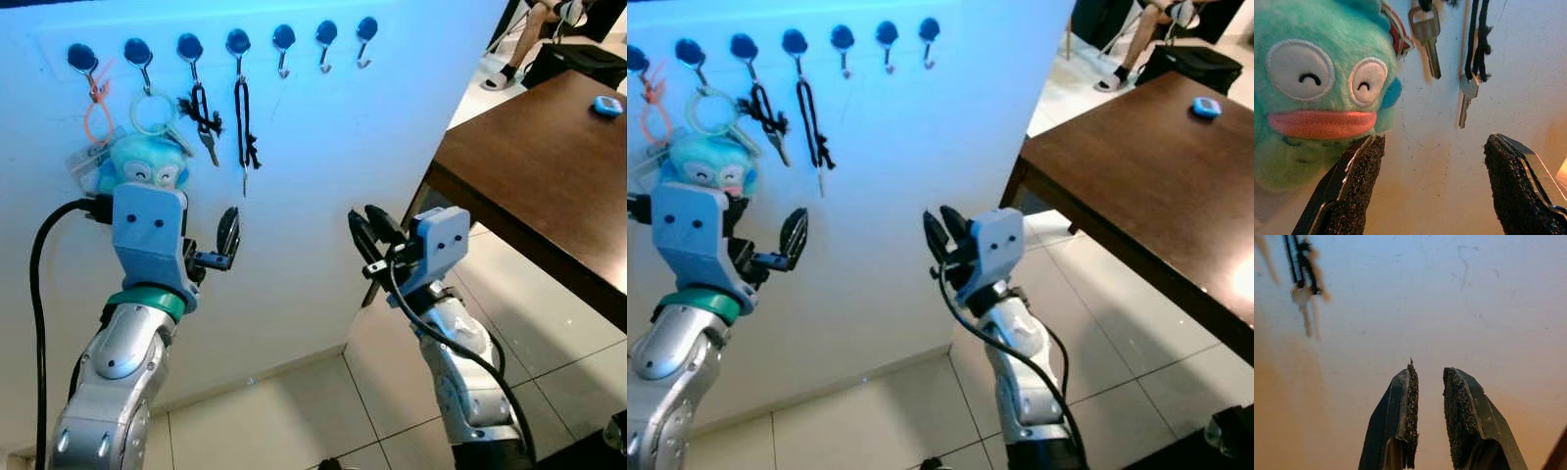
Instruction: Hang keys on a hook
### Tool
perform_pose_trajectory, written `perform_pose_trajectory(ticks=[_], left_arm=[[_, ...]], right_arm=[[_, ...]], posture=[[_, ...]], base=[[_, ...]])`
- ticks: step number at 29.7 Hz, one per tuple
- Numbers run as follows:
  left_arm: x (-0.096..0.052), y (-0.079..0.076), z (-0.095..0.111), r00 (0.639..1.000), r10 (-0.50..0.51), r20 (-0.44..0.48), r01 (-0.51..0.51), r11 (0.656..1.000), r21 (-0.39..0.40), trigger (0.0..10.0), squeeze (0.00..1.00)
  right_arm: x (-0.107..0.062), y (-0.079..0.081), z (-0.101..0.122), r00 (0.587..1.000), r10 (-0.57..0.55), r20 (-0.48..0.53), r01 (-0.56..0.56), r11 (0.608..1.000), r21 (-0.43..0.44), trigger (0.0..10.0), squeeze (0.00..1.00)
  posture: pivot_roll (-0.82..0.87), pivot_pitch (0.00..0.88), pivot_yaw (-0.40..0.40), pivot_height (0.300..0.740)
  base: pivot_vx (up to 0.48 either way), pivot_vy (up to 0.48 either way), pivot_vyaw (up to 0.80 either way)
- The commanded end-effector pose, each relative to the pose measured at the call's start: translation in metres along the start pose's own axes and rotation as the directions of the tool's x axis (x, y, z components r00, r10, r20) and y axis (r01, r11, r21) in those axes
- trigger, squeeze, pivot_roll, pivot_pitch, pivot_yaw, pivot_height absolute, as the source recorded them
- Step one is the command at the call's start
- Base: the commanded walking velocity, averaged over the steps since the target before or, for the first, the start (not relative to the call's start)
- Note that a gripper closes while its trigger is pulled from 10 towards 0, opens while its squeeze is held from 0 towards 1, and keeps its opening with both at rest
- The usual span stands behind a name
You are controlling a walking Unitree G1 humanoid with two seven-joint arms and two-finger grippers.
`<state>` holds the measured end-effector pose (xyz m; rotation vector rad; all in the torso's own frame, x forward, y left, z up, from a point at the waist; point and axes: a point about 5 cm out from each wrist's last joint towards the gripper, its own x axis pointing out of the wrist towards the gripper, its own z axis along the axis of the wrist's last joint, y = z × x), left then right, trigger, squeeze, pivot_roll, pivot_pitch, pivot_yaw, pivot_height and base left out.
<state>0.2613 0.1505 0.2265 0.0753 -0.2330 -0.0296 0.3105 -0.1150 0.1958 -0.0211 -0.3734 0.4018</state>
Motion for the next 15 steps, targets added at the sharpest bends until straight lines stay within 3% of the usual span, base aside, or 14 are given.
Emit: perform_pose_trajectory(ticks=[1, 15], left_arm=[[-0.002, 0.000, -0.005, 1.000, 0.006, -0.011, -0.005, 1.000, 0.017, 10.0, 0.00], [-0.002, -0.004, -0.007, 1.000, -0.006, 0.009, 0.006, 1.000, 0.008, 10.0, 0.00]], right_arm=[[0.001, 0.002, -0.001, 1.000, -0.005, -0.001, 0.005, 1.000, -0.005, 10.0, 0.00], [0.013, 0.002, 0.005, 0.998, -0.053, 0.038, 0.054, 0.998, -0.023, 10.0, 0.00]], posture=[[-0.05, 0.067, 0.056, 0.740], [-0.04, 0.069, 0.054, 0.740]], base=[[-0.289, 0.000, 0.00], [-0.350, 0.000, 0.00]])
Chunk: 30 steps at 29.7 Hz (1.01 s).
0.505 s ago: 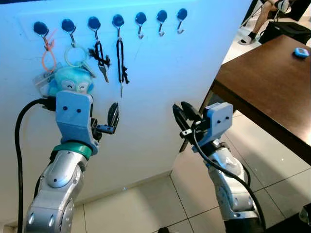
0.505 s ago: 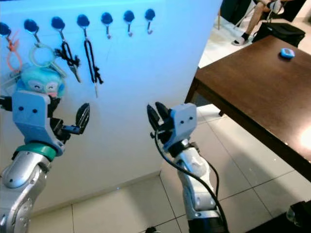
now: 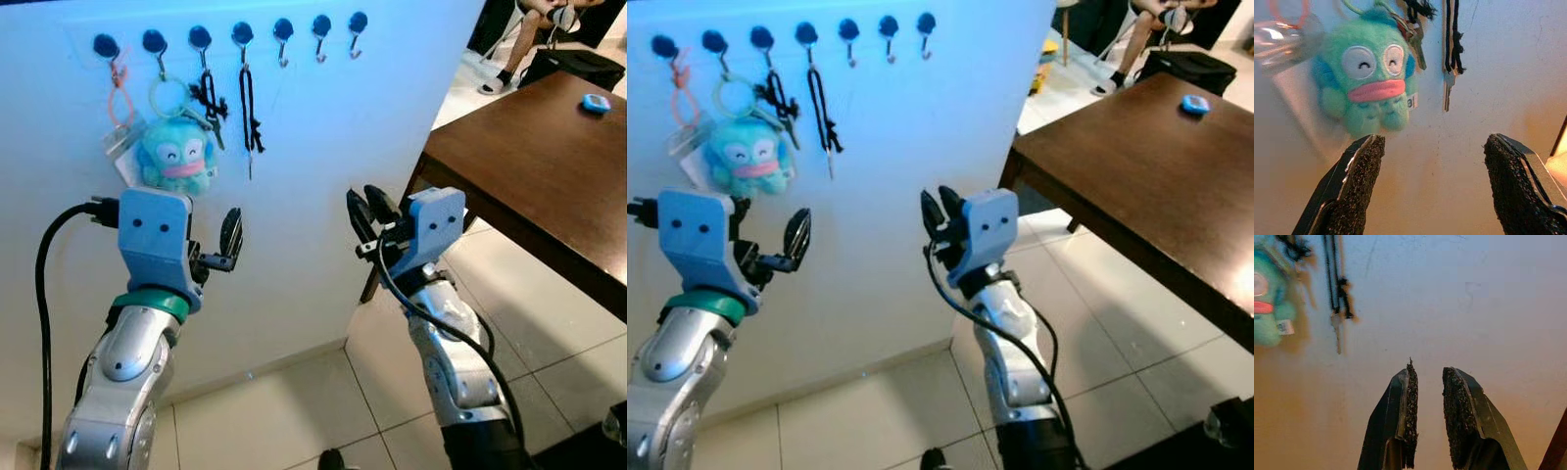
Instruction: Hang keys on a hook
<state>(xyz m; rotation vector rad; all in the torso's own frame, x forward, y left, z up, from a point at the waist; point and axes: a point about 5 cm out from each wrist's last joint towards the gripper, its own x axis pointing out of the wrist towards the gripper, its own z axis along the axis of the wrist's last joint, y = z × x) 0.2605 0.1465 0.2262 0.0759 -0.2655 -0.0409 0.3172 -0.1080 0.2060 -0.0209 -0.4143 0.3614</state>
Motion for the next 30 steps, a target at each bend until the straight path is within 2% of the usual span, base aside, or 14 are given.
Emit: perform_pose_trajectory(ticks=[1, 25, 30], left_arm=[[-0.0011, -0.0001, -0.0073, 1.000, 0.004, -0.024, -0.004, 1.000, 0.008, 10.0, 0.00], [-0.0014, 0.0014, -0.0109, 1.000, 0.009, -0.019, -0.009, 1.000, 0.010, 10.0, 0.00], [-0.0011, -0.0007, -0.0148, 0.999, -0.012, -0.051, 0.013, 1.000, 0.012, 10.0, 0.00]], right_arm=[[0.0007, -0.0010, -0.0017, 1.000, -0.015, -0.001, 0.015, 1.000, -0.009, 10.0, 0.00], [0.0066, -0.0027, -0.0012, 0.999, -0.038, 0.009, 0.038, 0.999, -0.024, 10.0, 0.00], [0.0085, -0.0026, 0.0009, 0.999, -0.037, 0.013, 0.037, 0.999, -0.027, 10.0, 0.00]], posture=[[-0.04, 0.069, 0.054, 0.740], [-0.03, 0.065, 0.055, 0.740], [-0.03, 0.063, 0.058, 0.740]], base=[[-0.360, 0.000, 0.00], [-0.361, 0.000, 0.00], [-0.118, 0.000, 0.00]])
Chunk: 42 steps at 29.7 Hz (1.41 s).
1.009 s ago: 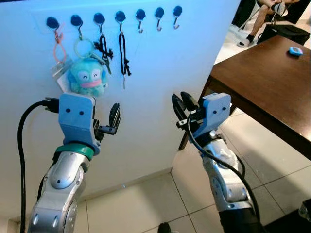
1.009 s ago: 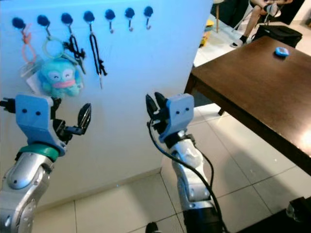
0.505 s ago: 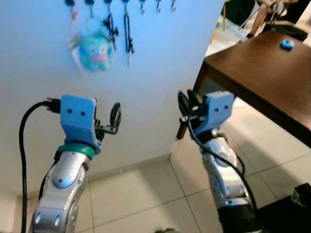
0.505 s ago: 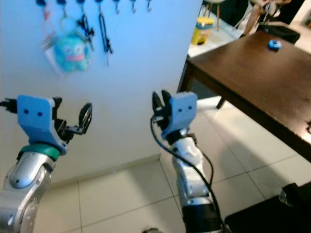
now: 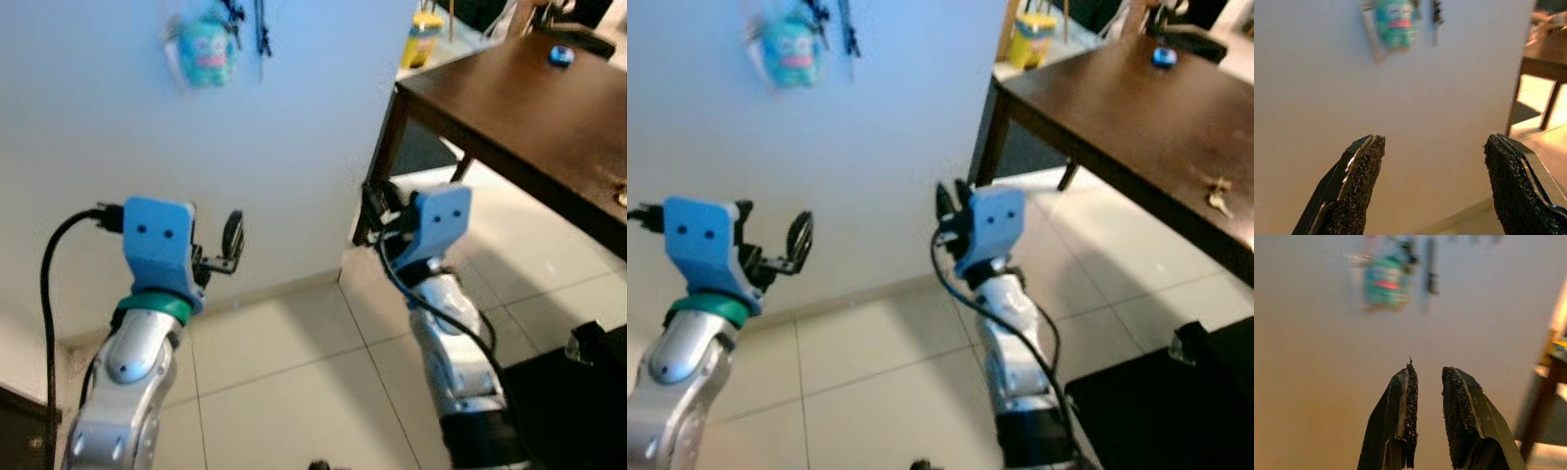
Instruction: Hang keys on a hook
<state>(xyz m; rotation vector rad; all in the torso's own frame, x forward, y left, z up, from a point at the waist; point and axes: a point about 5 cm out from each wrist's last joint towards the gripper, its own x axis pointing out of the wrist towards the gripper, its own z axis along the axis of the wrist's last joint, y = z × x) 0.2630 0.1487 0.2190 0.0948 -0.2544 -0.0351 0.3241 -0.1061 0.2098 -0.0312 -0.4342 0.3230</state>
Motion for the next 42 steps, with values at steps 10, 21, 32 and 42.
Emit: perform_pose_trajectory(ticks=[10, 21, 32, 42], left_arm=[[0.000, -0.008, -0.009, 0.995, -0.056, -0.088, 0.053, 0.998, -0.037, 10.0, 0.00], [0.000, -0.008, -0.008, 0.991, -0.063, -0.119, 0.055, 0.996, -0.074, 10.0, 0.00], [0.001, -0.005, -0.012, 0.991, -0.049, -0.126, 0.045, 0.999, -0.027, 10.0, 0.00], [0.002, 0.001, -0.014, 0.990, -0.031, -0.135, 0.033, 0.999, 0.013, 10.0, 0.00]], right_arm=[[0.003, -0.003, 0.004, 1.000, -0.009, 0.008, 0.009, 1.000, 0.000, 10.0, 0.00], [0.003, -0.004, 0.004, 1.000, -0.012, 0.007, 0.012, 1.000, 0.005, 10.0, 0.00], [0.004, -0.004, 0.004, 1.000, -0.012, 0.006, 0.012, 1.000, 0.006, 10.0, 0.00], [0.003, -0.004, 0.003, 1.000, -0.015, 0.000, 0.015, 1.000, 0.008, 10.0, 0.00]], posture=[[-0.04, 0.062, 0.064, 0.740], [-0.03, 0.067, 0.063, 0.740], [-0.03, 0.072, 0.065, 0.740], [-0.03, 0.078, 0.066, 0.740]], base=[[0.000, 0.000, -0.63], [0.000, 0.000, -0.80], [0.000, 0.000, -0.80], [0.000, 0.000, -0.80]])
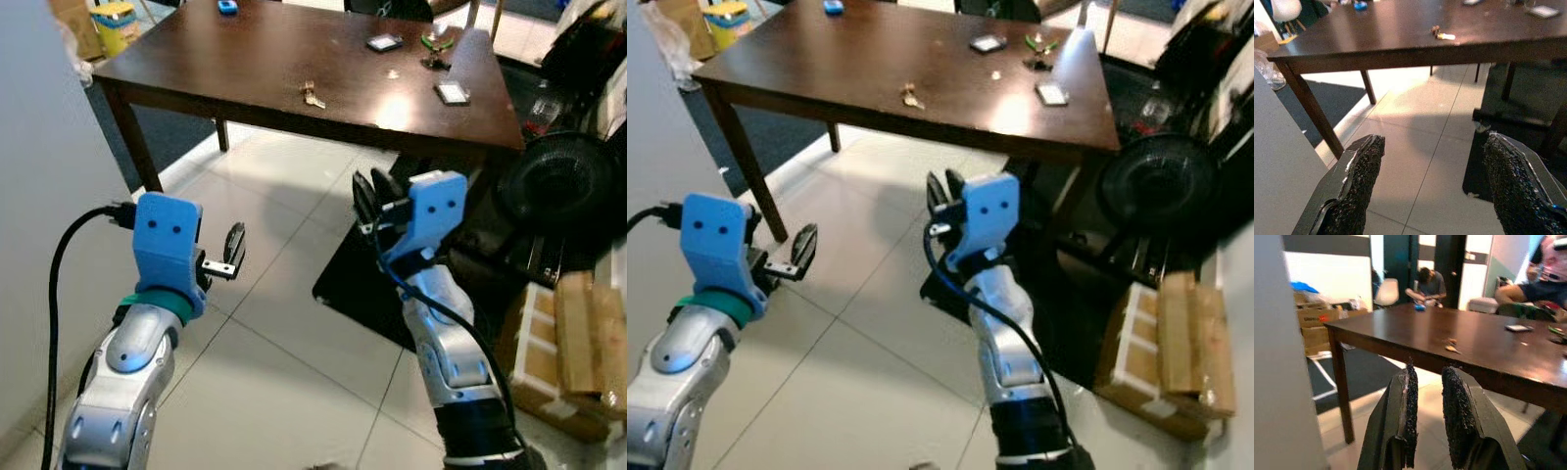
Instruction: Hang keys on a hook
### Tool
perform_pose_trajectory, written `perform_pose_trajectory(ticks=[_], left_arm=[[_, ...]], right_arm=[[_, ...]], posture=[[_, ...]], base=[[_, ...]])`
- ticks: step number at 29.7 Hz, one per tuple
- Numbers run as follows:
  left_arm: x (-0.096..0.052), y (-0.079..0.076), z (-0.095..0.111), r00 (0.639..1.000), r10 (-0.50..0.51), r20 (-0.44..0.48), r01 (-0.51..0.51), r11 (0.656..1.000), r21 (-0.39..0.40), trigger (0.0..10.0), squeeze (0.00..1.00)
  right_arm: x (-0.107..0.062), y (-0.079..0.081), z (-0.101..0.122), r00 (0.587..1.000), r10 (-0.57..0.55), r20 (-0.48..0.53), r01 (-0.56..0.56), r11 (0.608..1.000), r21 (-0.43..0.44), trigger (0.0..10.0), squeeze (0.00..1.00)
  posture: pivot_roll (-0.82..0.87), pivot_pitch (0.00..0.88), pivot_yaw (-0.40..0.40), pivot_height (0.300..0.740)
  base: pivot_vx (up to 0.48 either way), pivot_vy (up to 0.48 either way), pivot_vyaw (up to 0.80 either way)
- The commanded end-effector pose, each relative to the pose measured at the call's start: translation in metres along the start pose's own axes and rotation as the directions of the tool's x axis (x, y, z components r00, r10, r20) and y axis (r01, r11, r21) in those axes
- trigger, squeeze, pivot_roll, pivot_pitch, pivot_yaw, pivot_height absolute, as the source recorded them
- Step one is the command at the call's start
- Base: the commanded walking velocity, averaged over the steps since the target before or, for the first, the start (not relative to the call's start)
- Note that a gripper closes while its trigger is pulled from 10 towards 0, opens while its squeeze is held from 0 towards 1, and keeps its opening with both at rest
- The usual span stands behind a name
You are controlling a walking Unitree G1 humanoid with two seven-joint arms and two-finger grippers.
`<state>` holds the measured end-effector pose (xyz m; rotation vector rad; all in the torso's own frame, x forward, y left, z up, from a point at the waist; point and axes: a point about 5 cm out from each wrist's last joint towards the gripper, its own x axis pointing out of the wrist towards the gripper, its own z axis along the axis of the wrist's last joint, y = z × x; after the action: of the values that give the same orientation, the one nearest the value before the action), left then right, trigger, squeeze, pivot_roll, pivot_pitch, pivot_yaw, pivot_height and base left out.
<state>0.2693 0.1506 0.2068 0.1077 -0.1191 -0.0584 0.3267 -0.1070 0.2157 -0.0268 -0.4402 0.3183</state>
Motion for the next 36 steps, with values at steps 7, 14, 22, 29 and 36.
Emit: perform_pose_trajectory(ticks=[7, 14, 22, 29, 36], left_arm=[[0.0000, 0.0000, 0.0004, 1.000, 0.002, 0.003, -0.002, 1.000, 0.010, 10.0, 0.00], [0.0003, -0.0008, 0.0002, 1.000, 0.001, 0.012, -0.001, 1.000, 0.013, 10.0, 0.00], [0.0005, -0.0017, -0.0013, 1.000, 0.000, 0.015, 0.000, 1.000, 0.022, 10.0, 0.00], [0.0003, -0.0018, -0.0020, 1.000, 0.001, 0.014, -0.001, 1.000, 0.026, 10.0, 0.00], [0.0004, -0.0011, -0.0039, 1.000, 0.006, 0.008, -0.007, 0.999, 0.032, 10.0, 0.00]], right_arm=[[-0.0013, -0.0016, -0.0012, 1.000, -0.010, -0.006, 0.011, 1.000, 0.008, 10.0, 0.00], [-0.0015, -0.0019, -0.0017, 1.000, -0.014, -0.008, 0.014, 1.000, 0.008, 10.0, 0.00], [-0.0018, -0.0008, -0.0019, 1.000, -0.011, -0.006, 0.011, 1.000, -0.001, 10.0, 0.00], [-0.0023, 0.0003, -0.0025, 1.000, -0.006, -0.007, 0.006, 1.000, -0.002, 10.0, 0.00], [-0.0022, 0.0040, -0.0027, 1.000, 0.014, -0.005, -0.014, 1.000, 0.012, 10.0, 0.00]], posture=[[-0.03, 0.081, 0.066, 0.740], [-0.03, 0.083, 0.067, 0.740], [-0.03, 0.083, 0.068, 0.740], [-0.03, 0.083, 0.068, 0.740], [-0.03, 0.087, 0.069, 0.740]], base=[[0.000, 0.000, -0.80], [0.000, 0.000, -0.80], [0.375, 0.000, -0.30], [0.469, 0.000, 0.00], [0.469, 0.000, 0.00]])
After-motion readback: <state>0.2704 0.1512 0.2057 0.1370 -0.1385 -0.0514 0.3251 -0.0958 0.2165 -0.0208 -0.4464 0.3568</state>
